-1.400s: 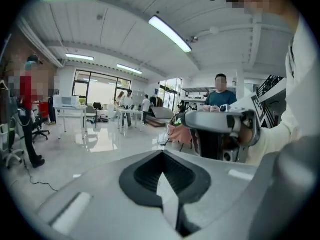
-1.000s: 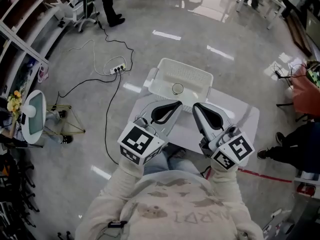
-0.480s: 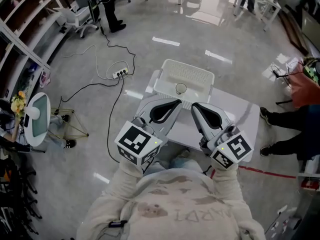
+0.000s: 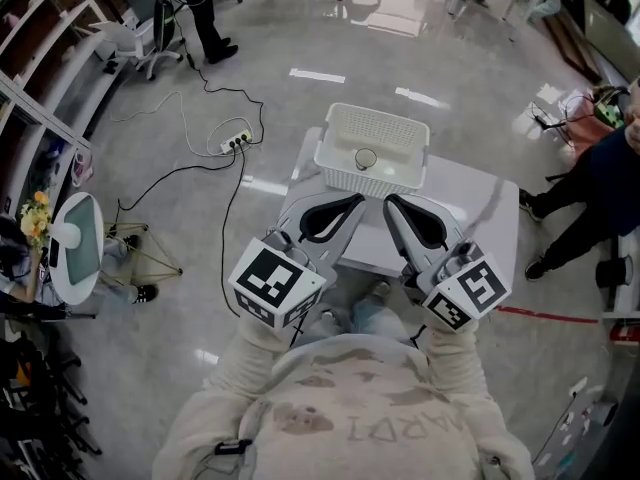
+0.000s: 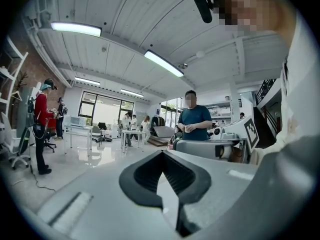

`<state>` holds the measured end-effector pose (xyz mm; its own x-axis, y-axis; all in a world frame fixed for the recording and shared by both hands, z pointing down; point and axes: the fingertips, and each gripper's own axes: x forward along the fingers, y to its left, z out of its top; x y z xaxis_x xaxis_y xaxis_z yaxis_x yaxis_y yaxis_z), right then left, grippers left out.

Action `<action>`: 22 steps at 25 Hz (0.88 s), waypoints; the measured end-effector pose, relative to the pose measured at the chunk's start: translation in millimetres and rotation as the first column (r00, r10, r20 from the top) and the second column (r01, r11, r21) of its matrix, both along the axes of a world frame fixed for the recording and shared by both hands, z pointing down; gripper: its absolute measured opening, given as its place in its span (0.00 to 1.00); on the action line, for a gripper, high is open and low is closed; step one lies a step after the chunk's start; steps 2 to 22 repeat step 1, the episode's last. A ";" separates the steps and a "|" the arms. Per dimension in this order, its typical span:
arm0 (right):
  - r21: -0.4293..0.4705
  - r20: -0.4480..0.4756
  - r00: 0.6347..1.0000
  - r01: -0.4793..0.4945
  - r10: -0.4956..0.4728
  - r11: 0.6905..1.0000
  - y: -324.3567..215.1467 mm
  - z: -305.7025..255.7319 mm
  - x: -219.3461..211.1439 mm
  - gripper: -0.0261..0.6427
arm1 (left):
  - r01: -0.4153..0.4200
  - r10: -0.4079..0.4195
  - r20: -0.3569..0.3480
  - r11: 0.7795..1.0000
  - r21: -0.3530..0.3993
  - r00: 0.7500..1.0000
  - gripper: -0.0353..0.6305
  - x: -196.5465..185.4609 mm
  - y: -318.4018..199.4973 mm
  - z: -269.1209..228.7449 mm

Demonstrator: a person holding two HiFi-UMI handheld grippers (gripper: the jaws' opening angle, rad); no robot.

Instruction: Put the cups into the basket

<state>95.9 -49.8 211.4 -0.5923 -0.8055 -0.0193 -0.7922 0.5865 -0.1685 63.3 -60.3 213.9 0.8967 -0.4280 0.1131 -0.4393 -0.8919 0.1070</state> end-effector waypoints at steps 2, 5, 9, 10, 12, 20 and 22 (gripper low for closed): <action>0.000 0.001 1.000 -0.003 0.003 1.000 3.0 0.1 -5.1 0.08 | -0.004 0.004 0.001 1.000 0.001 1.000 0.05 -4.5 3.2 0.4; 0.000 0.001 1.000 -0.003 0.003 1.000 3.0 0.1 -5.1 0.08 | -0.004 0.004 0.001 1.000 0.001 1.000 0.05 -4.5 3.2 0.4; 0.000 0.001 1.000 -0.003 0.003 1.000 3.0 0.1 -5.1 0.08 | -0.004 0.004 0.001 1.000 0.001 1.000 0.05 -4.5 3.2 0.4; 0.000 0.001 1.000 -0.003 0.003 1.000 3.0 0.1 -5.1 0.08 | -0.004 0.004 0.001 1.000 0.001 1.000 0.05 -4.5 3.2 0.4; 0.000 0.001 1.000 -0.003 0.003 1.000 3.0 0.1 -5.1 0.08 | -0.004 0.004 0.001 1.000 0.001 1.000 0.05 -4.5 3.2 0.4; 0.000 0.001 1.000 -0.003 0.003 1.000 3.0 0.1 -5.1 0.08 | -0.004 0.004 0.001 1.000 0.001 1.000 0.05 -4.5 3.2 0.4; 0.000 0.001 1.000 -0.003 0.003 1.000 3.0 0.1 -5.1 0.08 | -0.004 0.004 0.001 1.000 0.001 1.000 0.05 -4.5 3.2 0.4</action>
